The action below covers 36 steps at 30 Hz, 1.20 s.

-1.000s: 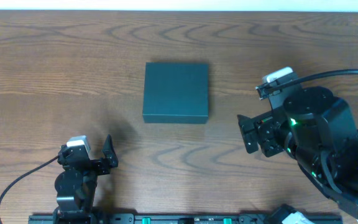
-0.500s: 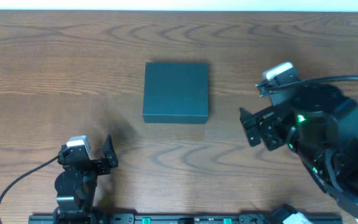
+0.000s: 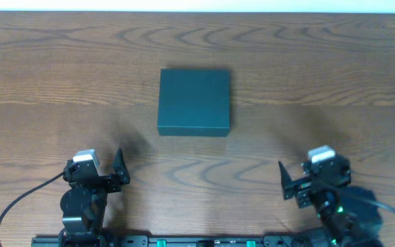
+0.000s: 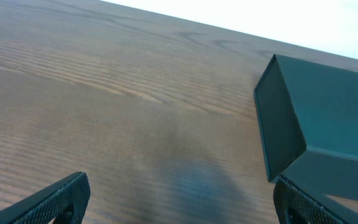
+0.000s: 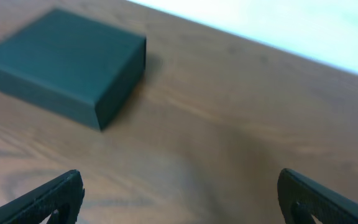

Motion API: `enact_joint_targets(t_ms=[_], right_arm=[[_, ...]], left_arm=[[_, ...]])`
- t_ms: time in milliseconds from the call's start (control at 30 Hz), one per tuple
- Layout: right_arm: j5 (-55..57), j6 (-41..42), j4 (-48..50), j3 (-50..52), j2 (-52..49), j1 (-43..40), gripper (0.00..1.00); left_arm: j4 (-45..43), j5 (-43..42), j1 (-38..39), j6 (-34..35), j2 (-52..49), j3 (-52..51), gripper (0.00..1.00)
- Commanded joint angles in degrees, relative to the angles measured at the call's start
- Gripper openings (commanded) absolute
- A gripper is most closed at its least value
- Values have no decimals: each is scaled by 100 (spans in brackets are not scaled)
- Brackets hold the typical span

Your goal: Pack container

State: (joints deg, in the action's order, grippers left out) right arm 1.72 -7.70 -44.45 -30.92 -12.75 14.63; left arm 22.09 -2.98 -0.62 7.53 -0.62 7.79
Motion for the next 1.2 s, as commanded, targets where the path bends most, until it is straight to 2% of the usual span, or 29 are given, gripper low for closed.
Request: enact_joint_targets(t_ms=[0, 200, 300, 533, 1167], right_arm=[[-70, 262, 52, 605, 579, -85, 99], [-72, 632, 52, 1436, 1255, -90, 99], [-72, 901, -13, 1606, 1248, -83, 99], [-68, 918, -50, 2100, 1248, -83, 99], [-68, 918, 149, 2151, 1246, -76, 99]], left_arm=[[37, 44, 13, 20, 33, -116, 96], [37, 44, 13, 20, 35, -116, 96], [37, 44, 13, 20, 35, -116, 96], [37, 44, 13, 20, 33, -116, 96], [37, 44, 13, 20, 33, -116, 96]])
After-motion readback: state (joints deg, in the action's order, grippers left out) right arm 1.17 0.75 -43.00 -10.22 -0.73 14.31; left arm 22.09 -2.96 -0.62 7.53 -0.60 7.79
